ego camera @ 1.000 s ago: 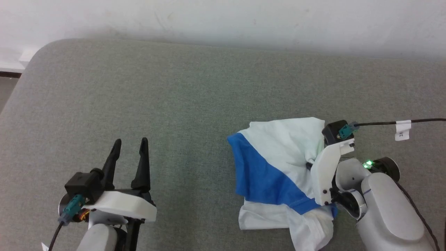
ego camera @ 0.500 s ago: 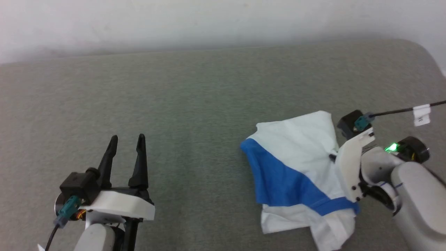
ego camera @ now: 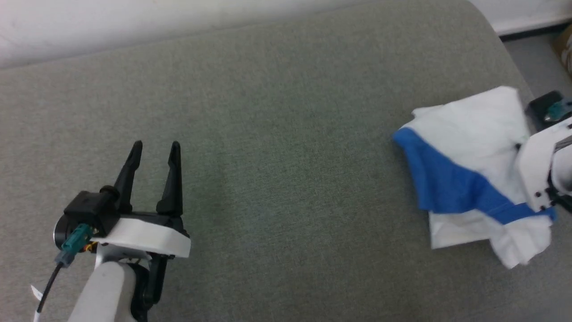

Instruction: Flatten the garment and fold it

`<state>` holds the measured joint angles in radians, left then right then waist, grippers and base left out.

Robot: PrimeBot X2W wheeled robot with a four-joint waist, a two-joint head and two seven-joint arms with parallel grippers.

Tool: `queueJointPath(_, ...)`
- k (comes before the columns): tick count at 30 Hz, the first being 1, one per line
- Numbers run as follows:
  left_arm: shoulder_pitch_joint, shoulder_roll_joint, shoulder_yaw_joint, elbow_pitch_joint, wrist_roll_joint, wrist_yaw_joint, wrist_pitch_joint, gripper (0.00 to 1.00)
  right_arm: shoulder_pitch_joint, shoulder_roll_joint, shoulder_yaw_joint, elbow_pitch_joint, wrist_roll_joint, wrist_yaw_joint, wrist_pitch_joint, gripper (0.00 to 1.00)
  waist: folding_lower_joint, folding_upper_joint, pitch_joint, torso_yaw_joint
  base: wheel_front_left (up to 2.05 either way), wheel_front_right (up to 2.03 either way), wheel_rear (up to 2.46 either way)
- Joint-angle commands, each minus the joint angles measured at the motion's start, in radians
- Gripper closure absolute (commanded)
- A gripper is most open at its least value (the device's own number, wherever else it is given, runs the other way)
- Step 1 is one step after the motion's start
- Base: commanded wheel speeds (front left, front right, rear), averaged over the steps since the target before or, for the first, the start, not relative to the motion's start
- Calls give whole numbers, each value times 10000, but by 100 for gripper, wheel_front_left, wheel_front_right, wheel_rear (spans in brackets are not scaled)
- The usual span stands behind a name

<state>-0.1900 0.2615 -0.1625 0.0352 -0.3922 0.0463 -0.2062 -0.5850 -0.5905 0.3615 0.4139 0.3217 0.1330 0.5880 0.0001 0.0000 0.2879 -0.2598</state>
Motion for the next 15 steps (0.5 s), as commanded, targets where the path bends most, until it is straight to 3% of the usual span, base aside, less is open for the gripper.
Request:
queueJointPath(1, -187, 128, 25, -107, 103, 76, 62, 0, -319, -146, -89, 199, -179, -23, -312, 100, -1, 0, 813, -216, 0, 0, 0)
queueJointPath(8, -341, 411, 77, -442, 162, 136, 338, 0, -1035, -91, -1166, 1693, -936, -23, -1568, 100, -1, 0, 1398, 74, 0, 0, 0)
queueJointPath(9, -360, 443, 86, -455, 159, 132, 351, 0, -1078, -8, -1366, 1956, -1053, -23, -1628, 84, -1, 0, 1425, 114, 0, 0, 0)
queueJointPath(10, -372, 461, 92, -462, 153, 135, 357, 0, -1117, 65, -1518, 2159, -1186, -23, -1713, 27, -1, 0, 1431, 149, 0, 0, 0)
queueJointPath(11, -372, 461, 92, -462, 153, 135, 357, 0, -1117, 65, -1518, 2159, -1186, -23, -1713, 27, -1, 0, 1431, 149, 0, 0, 0)
queueJointPath(12, -376, 464, 86, -463, 152, 144, 359, 0, -1157, 113, -1677, 2303, -1352, -23, -1870, 0, -1, 0, 1413, 184, 0, 0, 0)
queueJointPath(15, -376, 442, 67, -402, 132, 163, 316, 0, -1245, 179, -2243, 2623, -1854, -23, -2441, 0, -1, 0, 1252, 291, 0, 0, 0)
